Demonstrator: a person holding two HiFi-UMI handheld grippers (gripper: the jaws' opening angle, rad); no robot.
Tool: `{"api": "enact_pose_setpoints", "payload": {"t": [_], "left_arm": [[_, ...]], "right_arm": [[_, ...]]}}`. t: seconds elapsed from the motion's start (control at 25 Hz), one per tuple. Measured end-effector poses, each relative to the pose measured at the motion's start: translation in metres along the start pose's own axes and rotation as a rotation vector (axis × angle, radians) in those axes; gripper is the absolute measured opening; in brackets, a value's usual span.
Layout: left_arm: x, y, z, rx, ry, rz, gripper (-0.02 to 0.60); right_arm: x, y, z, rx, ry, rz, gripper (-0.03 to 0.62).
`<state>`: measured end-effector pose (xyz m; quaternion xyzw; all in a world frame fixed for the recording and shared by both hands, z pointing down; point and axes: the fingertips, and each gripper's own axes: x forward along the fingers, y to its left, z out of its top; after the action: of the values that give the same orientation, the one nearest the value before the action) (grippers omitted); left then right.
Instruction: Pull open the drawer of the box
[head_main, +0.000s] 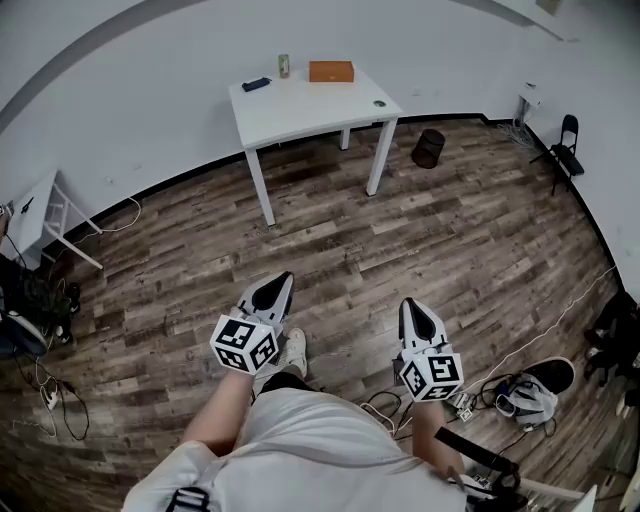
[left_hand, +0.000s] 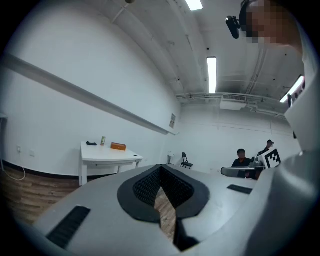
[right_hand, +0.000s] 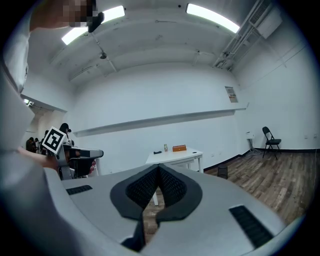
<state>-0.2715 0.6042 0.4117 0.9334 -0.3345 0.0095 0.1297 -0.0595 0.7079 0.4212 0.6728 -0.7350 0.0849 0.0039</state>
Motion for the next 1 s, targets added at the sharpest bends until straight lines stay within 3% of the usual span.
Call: {"api": "enact_pose_setpoints", "payload": {"t": [0.4, 0.76, 1.0], "left_arm": [[0.087, 0.095, 0.034, -0.029, 0.000, -0.047, 0.011], [0.136, 0.209, 0.070, 0.046, 0.003, -0.010, 0.011], [0.157, 0.248, 0.066, 0.002, 0.023, 0.003, 0.011]], "right_arm": [[0.133, -0.009, 0.027, -0.034, 0.039, -0.015, 0.002], [0.270, 0.010, 0.040, -0.039, 0.031, 0.014, 0.002], [0.320, 0.023, 0.045, -0.049, 0.047, 0.049, 0.002]]}}
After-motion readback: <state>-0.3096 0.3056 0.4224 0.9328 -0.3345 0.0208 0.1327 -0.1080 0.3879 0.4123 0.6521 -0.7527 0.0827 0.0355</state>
